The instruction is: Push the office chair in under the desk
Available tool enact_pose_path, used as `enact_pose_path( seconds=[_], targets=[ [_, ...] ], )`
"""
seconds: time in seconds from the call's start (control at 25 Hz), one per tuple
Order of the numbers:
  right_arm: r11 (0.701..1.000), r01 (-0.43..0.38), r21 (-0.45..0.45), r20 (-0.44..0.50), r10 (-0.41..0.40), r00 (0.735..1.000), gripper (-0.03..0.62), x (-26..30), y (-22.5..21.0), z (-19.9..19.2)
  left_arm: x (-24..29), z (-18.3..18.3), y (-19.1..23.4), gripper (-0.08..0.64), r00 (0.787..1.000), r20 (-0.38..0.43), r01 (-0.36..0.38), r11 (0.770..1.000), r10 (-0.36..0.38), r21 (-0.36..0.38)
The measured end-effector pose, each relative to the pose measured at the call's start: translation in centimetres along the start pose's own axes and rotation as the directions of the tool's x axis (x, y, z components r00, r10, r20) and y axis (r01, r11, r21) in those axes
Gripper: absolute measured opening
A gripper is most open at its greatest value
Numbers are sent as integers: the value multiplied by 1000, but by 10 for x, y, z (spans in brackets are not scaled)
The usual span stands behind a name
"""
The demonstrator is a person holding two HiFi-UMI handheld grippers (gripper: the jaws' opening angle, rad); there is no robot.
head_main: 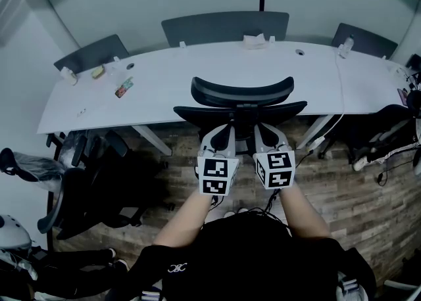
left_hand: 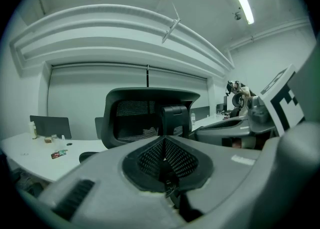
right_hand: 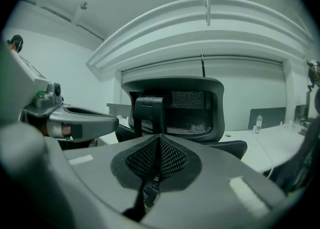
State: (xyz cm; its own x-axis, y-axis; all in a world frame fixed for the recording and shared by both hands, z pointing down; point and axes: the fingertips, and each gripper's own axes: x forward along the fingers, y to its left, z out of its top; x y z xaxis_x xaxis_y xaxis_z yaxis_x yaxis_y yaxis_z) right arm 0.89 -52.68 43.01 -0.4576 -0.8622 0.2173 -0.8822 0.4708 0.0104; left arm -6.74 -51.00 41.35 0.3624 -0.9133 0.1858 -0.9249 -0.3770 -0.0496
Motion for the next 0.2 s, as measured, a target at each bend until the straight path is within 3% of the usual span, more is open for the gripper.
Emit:
enact_pose_path(
  seconds=[0.2],
  targets=[
    [1000, -4, -12, 3, 4, 1000, 6, 0, -2, 1, 3, 1, -3, 3, 1000, 1, -6, 1000, 6, 11]
  ],
)
